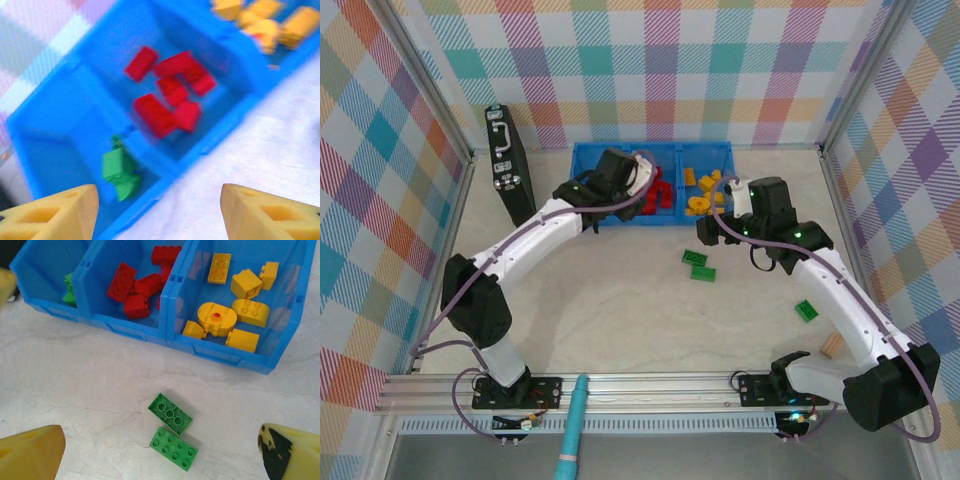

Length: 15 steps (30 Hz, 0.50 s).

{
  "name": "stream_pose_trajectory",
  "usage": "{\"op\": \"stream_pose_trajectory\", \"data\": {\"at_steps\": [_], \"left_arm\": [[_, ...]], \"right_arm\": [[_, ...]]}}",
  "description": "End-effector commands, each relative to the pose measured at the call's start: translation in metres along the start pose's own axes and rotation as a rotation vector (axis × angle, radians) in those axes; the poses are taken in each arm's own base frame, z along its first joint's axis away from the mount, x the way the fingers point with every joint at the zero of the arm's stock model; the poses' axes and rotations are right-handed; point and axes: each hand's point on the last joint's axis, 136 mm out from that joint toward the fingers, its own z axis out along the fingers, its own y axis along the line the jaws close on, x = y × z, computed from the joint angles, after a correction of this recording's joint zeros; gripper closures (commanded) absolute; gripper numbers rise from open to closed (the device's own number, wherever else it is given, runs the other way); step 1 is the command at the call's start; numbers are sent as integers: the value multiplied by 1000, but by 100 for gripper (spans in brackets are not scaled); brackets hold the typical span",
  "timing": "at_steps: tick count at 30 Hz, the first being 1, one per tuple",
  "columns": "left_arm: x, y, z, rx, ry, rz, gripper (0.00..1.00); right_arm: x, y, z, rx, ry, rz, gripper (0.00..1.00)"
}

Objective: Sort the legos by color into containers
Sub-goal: Place the lego in the container, then pick up the lego from the center of the table.

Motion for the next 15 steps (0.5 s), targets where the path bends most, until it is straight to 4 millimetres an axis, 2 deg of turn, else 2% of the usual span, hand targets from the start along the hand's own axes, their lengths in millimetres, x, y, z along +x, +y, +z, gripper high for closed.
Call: {"op": "stream_pose_trajectory", "data": {"at_steps": [1,3,6,15], "left_arm": [[30,-67,15,256,56,294,35],[37,-84,24,305,57,398,34],[36,-97,38,340,17,467,34],[24,-147,48,504,-217,596,27]], "right_arm": [[-17,1,-15,4,-53,-39,1],[-19,1,-20,11,-67,-51,1],[-18,0,-25,16,-82,-61,1],[-9,-1,-25,21,-71,-77,1]]}}
